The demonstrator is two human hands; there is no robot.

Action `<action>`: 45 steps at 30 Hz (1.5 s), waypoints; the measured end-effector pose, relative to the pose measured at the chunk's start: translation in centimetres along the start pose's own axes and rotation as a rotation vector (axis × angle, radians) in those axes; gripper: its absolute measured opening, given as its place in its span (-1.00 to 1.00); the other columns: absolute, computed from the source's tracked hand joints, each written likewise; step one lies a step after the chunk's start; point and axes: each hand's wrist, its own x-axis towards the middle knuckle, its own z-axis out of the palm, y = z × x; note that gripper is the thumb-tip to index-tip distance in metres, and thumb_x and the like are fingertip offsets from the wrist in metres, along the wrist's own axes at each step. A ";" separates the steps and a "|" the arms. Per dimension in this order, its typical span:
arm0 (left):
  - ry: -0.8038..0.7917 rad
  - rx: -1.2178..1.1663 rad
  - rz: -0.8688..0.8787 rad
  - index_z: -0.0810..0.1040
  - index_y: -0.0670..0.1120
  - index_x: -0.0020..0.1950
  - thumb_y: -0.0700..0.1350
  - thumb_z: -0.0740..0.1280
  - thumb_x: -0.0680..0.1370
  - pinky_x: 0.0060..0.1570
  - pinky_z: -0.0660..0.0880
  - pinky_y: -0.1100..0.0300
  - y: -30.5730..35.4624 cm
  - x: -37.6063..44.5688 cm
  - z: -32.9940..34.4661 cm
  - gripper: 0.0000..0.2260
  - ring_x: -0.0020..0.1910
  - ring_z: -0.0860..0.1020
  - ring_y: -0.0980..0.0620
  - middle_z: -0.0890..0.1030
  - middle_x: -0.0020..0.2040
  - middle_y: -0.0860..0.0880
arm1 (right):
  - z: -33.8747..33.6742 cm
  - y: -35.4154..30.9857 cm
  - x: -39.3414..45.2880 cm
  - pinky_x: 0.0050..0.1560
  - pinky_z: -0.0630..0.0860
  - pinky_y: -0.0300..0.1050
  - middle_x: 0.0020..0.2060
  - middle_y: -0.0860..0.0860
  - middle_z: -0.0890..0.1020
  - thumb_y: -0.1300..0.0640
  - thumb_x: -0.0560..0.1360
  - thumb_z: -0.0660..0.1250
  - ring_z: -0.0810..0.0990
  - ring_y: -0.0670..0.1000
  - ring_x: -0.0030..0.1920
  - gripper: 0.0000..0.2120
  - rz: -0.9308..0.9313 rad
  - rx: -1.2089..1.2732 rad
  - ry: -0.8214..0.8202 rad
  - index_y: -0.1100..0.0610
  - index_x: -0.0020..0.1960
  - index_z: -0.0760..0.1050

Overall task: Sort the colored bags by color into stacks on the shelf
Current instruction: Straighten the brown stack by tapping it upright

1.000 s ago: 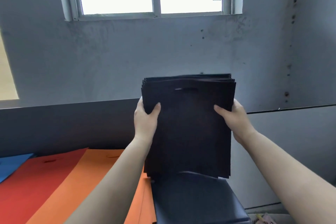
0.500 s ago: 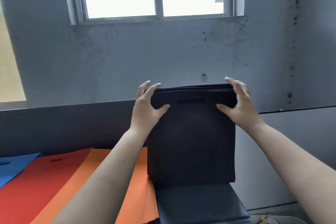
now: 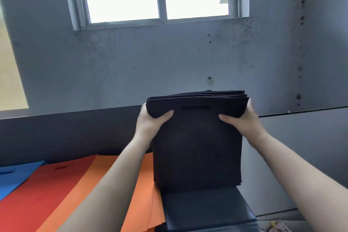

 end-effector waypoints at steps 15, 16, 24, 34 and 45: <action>-0.115 -0.185 -0.276 0.59 -0.03 0.01 -0.20 0.45 0.46 -0.01 0.59 0.01 -2.2 -1.6 1.4 -0.83 -0.02 0.64 -0.05 0.67 0.04 -0.09 | 0.6 0.6 -0.6 -0.07 0.53 -0.13 -0.07 -0.02 0.66 0.36 0.46 0.37 0.62 0.05 -0.01 -0.75 0.168 0.150 -0.102 0.04 0.00 0.55; -0.111 -0.201 -0.234 0.59 -0.01 -0.02 -0.20 0.44 0.48 -0.03 0.59 0.03 -2.1 -1.5 1.4 -0.86 -0.04 0.65 -0.03 0.67 0.02 -0.07 | 0.6 0.2 -0.3 -0.02 0.54 -0.10 -0.07 -0.01 0.66 0.37 0.46 0.37 0.62 0.05 -0.02 -0.75 0.142 0.147 -0.083 0.05 -0.01 0.55; -0.191 -0.281 -0.228 0.60 -0.08 0.08 -0.18 0.45 0.46 -0.14 0.61 0.17 -1.6 -0.3 -0.2 -0.80 -0.05 0.67 0.02 0.69 0.00 -0.03 | -0.8 -1.7 1.2 -0.13 0.61 -0.12 -0.07 0.07 0.67 0.35 0.49 0.33 0.66 0.03 -0.11 -0.80 0.177 0.279 -0.120 0.20 0.10 0.54; -0.108 -0.305 -0.216 0.61 0.00 0.01 -0.16 0.39 0.52 -0.23 0.57 0.29 -4.8 -1.6 1.4 -0.90 -0.10 0.67 0.08 0.70 -0.07 0.04 | -1.1 -1.8 2.1 -0.13 0.58 -0.25 0.00 -0.04 0.67 0.28 0.51 0.33 0.67 -0.11 -0.06 -0.78 0.107 0.220 -0.181 0.01 0.07 0.53; -0.029 0.048 0.056 0.52 0.04 0.04 -0.15 0.32 0.56 -0.01 0.48 0.26 -5.9 -1.2 2.7 -0.89 -0.06 0.56 0.23 0.59 -0.08 0.20 | -0.1 3.6 0.0 -0.08 0.53 -0.11 -0.22 -0.19 0.63 0.12 0.38 0.48 0.62 -0.02 -0.09 -0.87 0.061 -0.151 0.096 -0.05 -0.16 0.54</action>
